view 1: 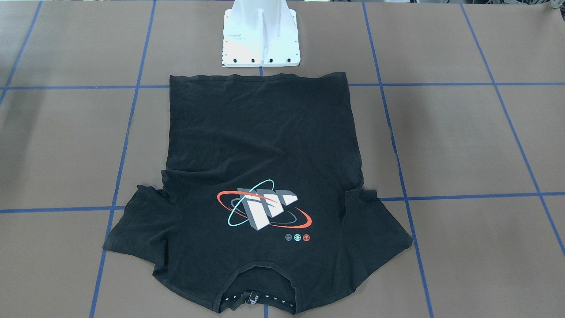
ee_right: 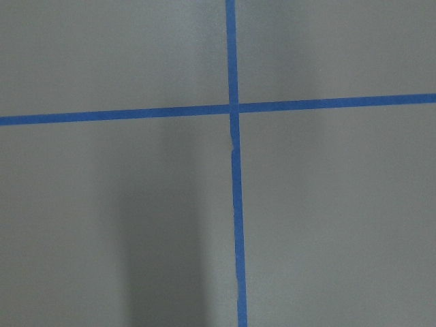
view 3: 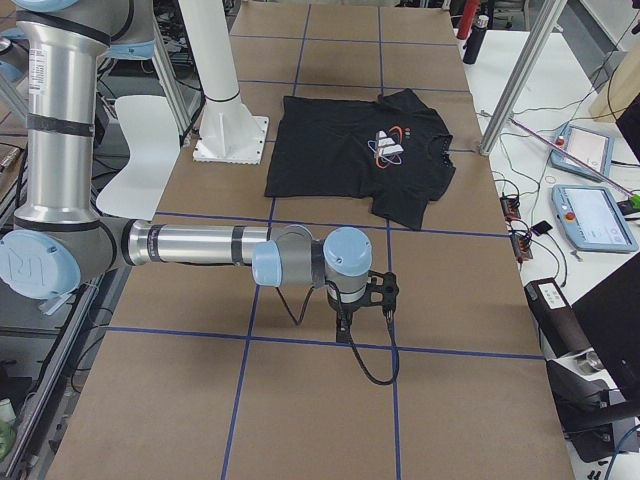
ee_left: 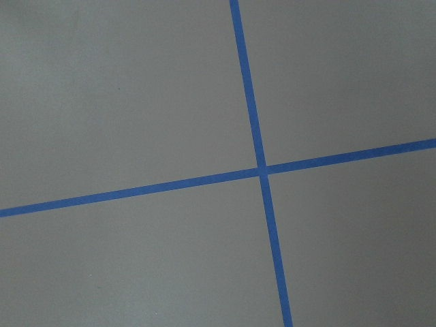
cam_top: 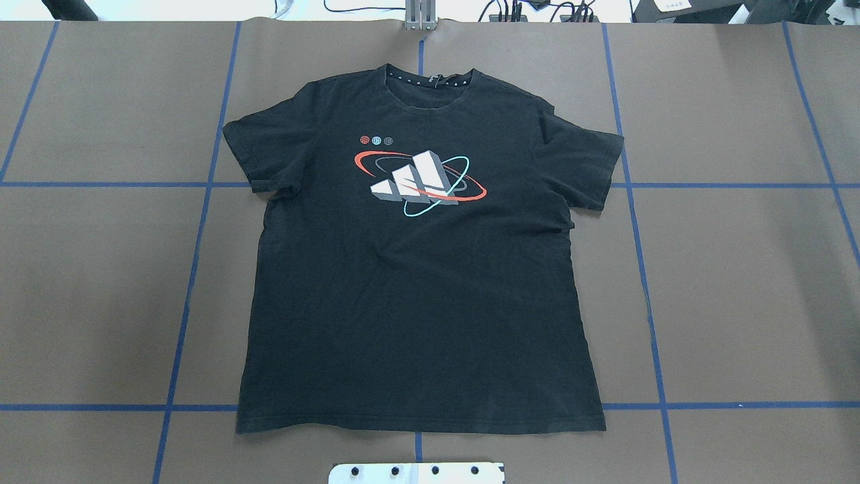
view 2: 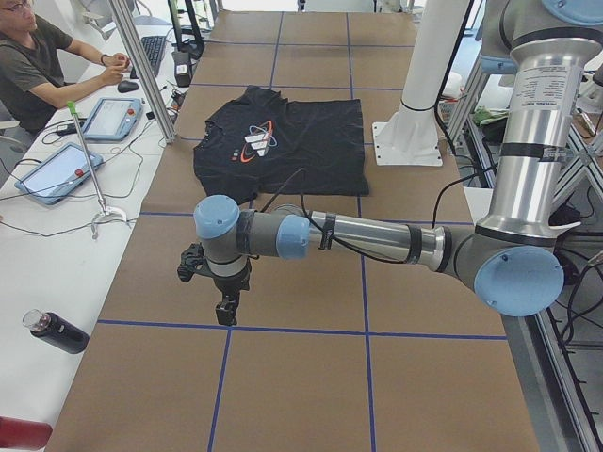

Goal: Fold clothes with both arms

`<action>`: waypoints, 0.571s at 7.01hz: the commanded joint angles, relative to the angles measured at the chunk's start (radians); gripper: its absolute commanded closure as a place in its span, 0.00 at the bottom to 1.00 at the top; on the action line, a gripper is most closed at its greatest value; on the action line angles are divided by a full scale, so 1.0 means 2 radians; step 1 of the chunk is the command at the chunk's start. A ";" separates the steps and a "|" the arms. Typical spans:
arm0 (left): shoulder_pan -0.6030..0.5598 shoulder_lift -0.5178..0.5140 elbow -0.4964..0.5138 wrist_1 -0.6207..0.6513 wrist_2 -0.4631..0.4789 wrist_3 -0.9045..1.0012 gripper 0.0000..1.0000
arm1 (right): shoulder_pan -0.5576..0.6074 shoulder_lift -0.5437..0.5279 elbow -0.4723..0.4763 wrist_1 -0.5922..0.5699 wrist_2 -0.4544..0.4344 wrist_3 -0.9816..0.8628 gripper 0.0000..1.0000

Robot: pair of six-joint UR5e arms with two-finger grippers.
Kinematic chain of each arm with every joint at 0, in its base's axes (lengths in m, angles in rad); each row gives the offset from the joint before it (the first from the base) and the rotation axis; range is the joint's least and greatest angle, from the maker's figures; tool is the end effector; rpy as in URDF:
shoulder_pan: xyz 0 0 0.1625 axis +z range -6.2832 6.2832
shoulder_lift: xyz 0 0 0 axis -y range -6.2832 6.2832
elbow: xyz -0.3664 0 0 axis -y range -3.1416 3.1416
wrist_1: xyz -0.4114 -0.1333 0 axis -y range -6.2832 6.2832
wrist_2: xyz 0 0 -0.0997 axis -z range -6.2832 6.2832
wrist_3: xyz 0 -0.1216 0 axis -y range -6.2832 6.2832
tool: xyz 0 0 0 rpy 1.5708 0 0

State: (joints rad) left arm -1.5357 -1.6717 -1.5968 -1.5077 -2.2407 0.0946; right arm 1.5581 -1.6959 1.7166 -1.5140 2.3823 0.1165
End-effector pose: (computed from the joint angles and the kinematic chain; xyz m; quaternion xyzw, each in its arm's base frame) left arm -0.0384 -0.5523 0.5637 0.0399 0.3275 0.0716 0.9413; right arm 0.0391 -0.4720 0.5933 0.0101 -0.3959 0.0324 0.9177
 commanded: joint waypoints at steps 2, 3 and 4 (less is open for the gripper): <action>0.001 -0.002 0.000 -0.001 -0.001 0.000 0.00 | -0.001 0.007 0.000 0.000 0.005 0.000 0.00; 0.003 -0.009 0.000 -0.002 0.001 -0.001 0.00 | -0.001 0.010 0.005 0.002 0.008 0.007 0.00; 0.005 -0.031 0.000 -0.002 0.001 -0.001 0.00 | -0.001 0.025 0.005 0.004 0.009 0.009 0.00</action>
State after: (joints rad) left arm -1.5305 -1.6947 -1.5969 -1.5112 -2.2403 0.0942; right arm 1.5573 -1.6723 1.7229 -1.5111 2.3955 0.1265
